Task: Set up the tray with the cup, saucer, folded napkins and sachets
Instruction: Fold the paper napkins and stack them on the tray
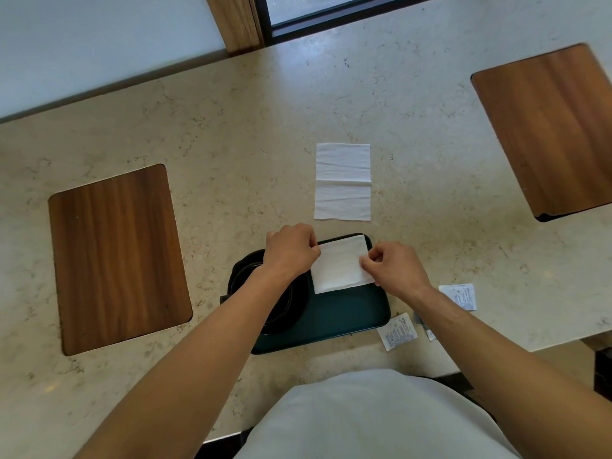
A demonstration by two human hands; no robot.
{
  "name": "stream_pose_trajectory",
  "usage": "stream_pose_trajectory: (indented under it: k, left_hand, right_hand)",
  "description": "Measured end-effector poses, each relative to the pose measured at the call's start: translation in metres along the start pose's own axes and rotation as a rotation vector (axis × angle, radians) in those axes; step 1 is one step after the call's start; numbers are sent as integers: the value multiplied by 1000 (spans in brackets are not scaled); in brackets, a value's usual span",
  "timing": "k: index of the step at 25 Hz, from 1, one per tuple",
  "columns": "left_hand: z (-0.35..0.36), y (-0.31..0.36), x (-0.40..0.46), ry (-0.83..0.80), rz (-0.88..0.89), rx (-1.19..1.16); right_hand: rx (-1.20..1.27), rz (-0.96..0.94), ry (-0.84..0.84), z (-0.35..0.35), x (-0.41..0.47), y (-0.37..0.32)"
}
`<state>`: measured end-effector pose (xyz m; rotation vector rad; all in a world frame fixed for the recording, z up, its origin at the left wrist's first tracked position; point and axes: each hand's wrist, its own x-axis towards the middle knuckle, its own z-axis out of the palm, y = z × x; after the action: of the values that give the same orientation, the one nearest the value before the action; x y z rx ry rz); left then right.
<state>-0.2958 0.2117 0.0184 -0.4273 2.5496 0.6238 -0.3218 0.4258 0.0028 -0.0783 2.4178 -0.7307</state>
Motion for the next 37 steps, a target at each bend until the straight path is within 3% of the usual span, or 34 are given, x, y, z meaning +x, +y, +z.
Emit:
stream_pose_trajectory:
  k: [16, 37]
  left_hand:
    - [7, -3, 3, 17, 37, 72]
    - [7, -2, 3, -8, 30, 112]
  right_hand:
    - [-9, -54, 102, -2, 1, 3]
    - [-25, -28, 72, -1, 10, 0]
